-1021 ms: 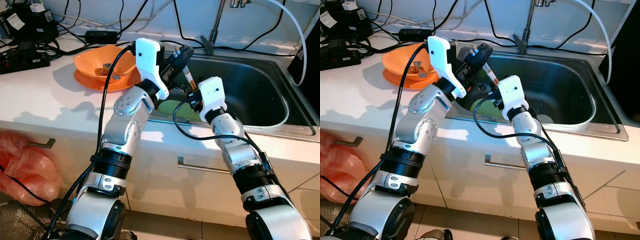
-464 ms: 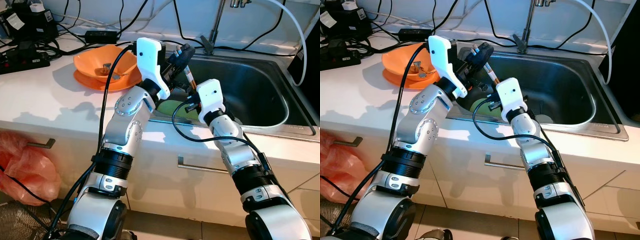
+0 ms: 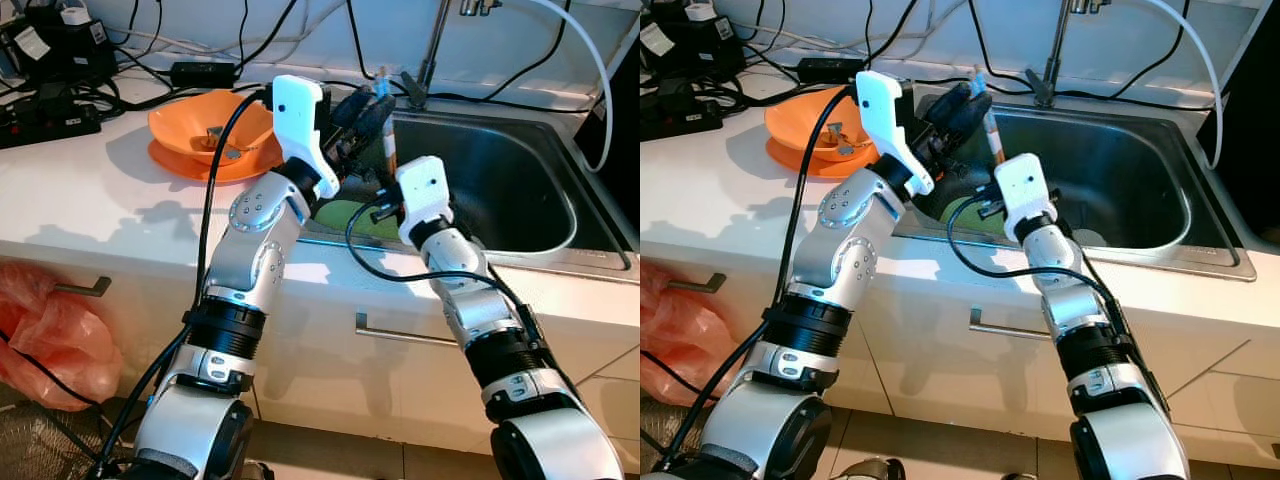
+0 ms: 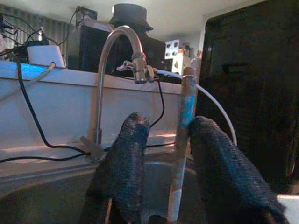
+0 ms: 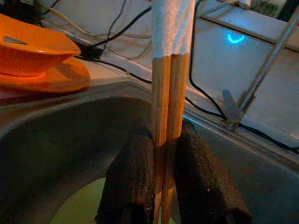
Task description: Kitchen organization
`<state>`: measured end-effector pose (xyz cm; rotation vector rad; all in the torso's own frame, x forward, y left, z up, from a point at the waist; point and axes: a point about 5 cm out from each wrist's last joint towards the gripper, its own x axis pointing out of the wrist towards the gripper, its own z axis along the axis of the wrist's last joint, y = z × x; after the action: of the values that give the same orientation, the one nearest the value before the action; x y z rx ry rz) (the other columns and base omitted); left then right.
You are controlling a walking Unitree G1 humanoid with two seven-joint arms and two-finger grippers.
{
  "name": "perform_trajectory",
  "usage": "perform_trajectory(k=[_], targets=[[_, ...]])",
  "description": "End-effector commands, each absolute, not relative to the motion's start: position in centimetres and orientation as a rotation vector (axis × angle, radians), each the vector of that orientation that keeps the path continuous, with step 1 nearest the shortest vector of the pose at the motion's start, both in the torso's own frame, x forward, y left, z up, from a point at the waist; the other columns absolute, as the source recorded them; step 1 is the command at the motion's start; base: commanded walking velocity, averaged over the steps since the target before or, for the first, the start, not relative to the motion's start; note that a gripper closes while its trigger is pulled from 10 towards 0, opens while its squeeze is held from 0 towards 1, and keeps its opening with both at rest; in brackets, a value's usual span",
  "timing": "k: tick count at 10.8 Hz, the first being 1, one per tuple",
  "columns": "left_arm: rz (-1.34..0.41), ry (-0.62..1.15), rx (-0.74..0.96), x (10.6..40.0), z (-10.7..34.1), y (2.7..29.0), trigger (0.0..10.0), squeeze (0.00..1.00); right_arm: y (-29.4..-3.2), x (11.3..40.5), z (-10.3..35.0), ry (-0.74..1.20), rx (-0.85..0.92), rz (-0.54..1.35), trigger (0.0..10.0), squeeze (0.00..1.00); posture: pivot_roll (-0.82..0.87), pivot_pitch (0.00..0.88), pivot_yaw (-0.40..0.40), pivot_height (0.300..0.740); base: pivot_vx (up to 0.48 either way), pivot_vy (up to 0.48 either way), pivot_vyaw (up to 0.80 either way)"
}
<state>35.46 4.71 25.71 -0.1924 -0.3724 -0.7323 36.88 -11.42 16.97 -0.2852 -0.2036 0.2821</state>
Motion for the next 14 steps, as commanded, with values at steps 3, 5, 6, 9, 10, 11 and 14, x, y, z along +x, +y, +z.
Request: perform_trajectory(k=[3,5,6,9,10,11,14], targets=[[-0.672,-0.369,-0.156,35.5,25.1,5.7,10.0,1.00,-13.2,37.8,18.3,-0.218,-0.227,0.176,0.0,0.00,0.03,0.023,-0.030,0.740,0.000,0.000,0.00],[-0.600,-0.366,-0.070,35.6,24.5,6.5,10.0,1.00,-14.2,38.0,18.3,-0.207,-0.211,0.130,0.0,0.00,0.03,0.026,-0.036,0.740,0.000,0.000,0.00],[-0.561,-0.351,-0.020,35.9,24.1,7.0,10.0,0.47,-14.5,38.1,18.3,-0.202,-0.214,0.117,0.0,0.00,0.03,0.026,-0.039,0.740,0.000,0.000,0.00],[-0.399,-0.261,0.143,36.8,22.1,8.6,10.0,0.00,-15.1,38.2,18.1,-0.185,-0.212,0.084,0.0,0.00,0.03,0.030,-0.043,0.740,0.000,0.000,0.00],[-0.376,-0.233,0.163,36.9,21.6,8.9,10.0,0.00,-15.2,38.2,17.9,-0.173,-0.211,0.074,2.2,0.00,0.03,0.030,-0.045,0.740,0.000,0.000,0.00],[-0.336,-0.183,0.209,37.2,20.8,9.4,10.0,0.00,-15.4,38.3,17.6,-0.150,-0.194,0.062,10.0,0.00,0.04,0.032,-0.047,0.740,0.000,0.000,0.00],[-0.285,-0.164,0.237,37.4,20.3,9.8,10.0,0.00,-15.6,38.4,16.7,-0.089,-0.096,0.046,10.0,0.00,0.04,0.035,-0.048,0.740,0.000,0.000,0.00]])
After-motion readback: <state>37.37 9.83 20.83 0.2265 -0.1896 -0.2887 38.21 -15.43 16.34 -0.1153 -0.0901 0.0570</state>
